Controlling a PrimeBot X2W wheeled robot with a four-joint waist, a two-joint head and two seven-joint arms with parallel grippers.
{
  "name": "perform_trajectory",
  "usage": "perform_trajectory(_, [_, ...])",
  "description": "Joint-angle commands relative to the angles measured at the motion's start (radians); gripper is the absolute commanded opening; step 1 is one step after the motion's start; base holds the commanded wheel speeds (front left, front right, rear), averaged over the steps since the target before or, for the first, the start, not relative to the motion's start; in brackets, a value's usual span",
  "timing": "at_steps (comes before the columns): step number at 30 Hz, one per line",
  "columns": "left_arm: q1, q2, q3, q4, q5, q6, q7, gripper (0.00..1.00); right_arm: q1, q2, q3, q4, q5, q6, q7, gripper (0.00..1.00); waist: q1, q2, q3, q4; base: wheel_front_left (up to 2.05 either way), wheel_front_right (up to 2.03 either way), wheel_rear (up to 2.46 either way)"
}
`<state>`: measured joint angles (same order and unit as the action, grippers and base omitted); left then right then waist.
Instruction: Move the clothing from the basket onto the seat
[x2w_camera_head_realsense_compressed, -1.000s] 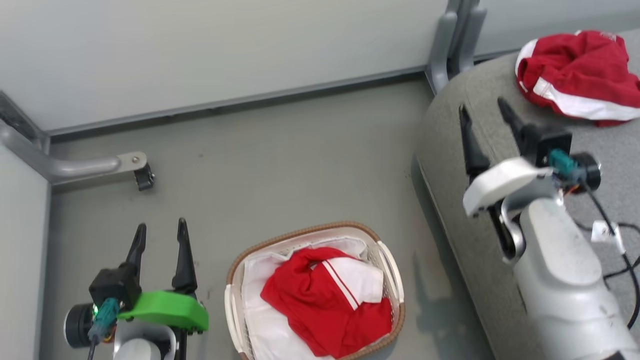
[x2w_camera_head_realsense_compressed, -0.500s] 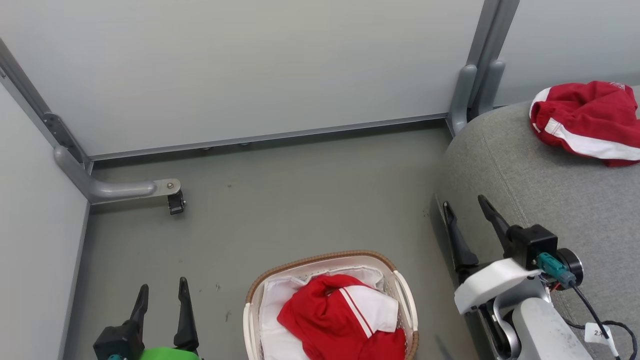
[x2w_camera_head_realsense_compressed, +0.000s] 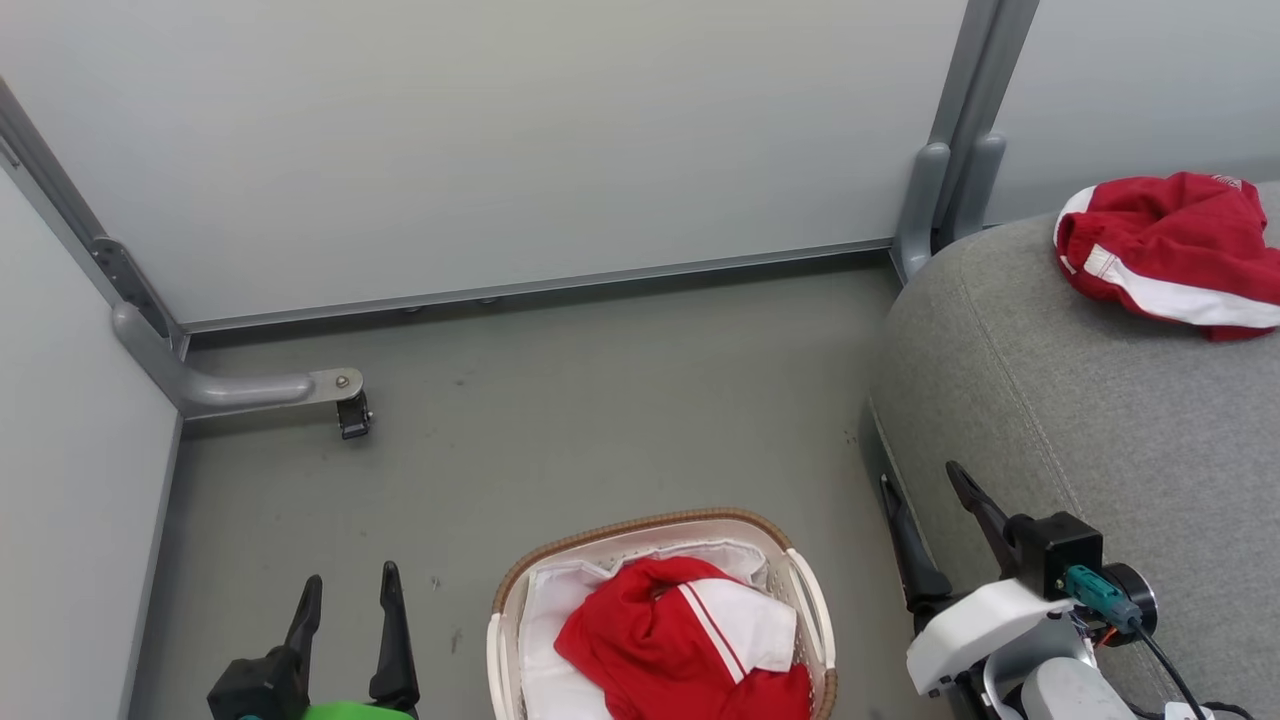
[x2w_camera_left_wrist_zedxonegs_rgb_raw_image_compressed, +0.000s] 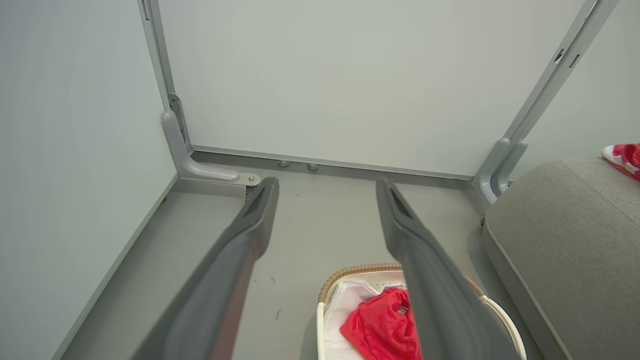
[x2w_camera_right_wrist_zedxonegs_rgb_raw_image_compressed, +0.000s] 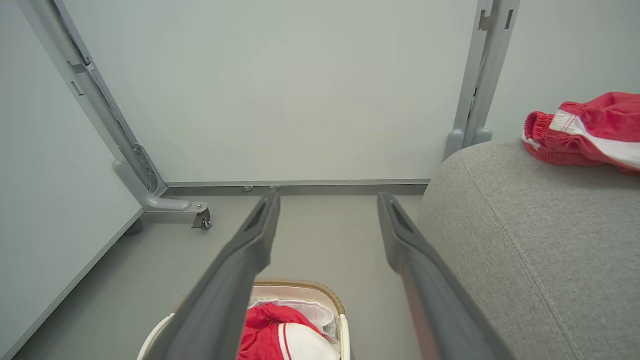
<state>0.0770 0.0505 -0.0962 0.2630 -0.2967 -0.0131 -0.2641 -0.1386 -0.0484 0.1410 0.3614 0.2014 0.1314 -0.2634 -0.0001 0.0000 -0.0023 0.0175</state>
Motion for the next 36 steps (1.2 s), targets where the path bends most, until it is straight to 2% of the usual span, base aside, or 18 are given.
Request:
perform_trajectory(1, [0.013, 0.0, 0.0, 0.001, 0.006, 0.004, -0.001, 1.0, 0.005, -0.004, 0.0, 0.003, -0.003, -0.001, -0.002, 1.0, 0.0001, 0.0, 0.001, 0.0, 0.0, 0.0, 0.0])
perform_trajectory(23, [-0.017, 0.0, -0.034, 0.015, 0.019, -0.005, -0.001, 1.0, -0.01, -0.004, -0.032, -0.046, -0.024, -0.001, -0.002, 1.0, 0.0001, 0.0, 0.036, 0.0, 0.0, 0.0, 0.0])
perform_trajectory(29, [-0.125, 0.0, -0.1, 0.051, 0.08, -0.028, -0.001, 1.0, -0.055, -0.004, -0.092, -0.11, -0.065, -0.001, -0.002, 1.0, 0.0001, 0.0, 0.14, 0.003, 0.0, 0.0, 0.0])
perform_trajectory(36, [-0.381, 0.001, -0.221, 0.163, 0.158, -0.071, -0.001, 1.0, -0.162, -0.004, -0.17, -0.203, -0.119, -0.001, -0.002, 1.0, 0.0001, 0.0, 0.354, -0.025, 0.0, 0.0, 0.0])
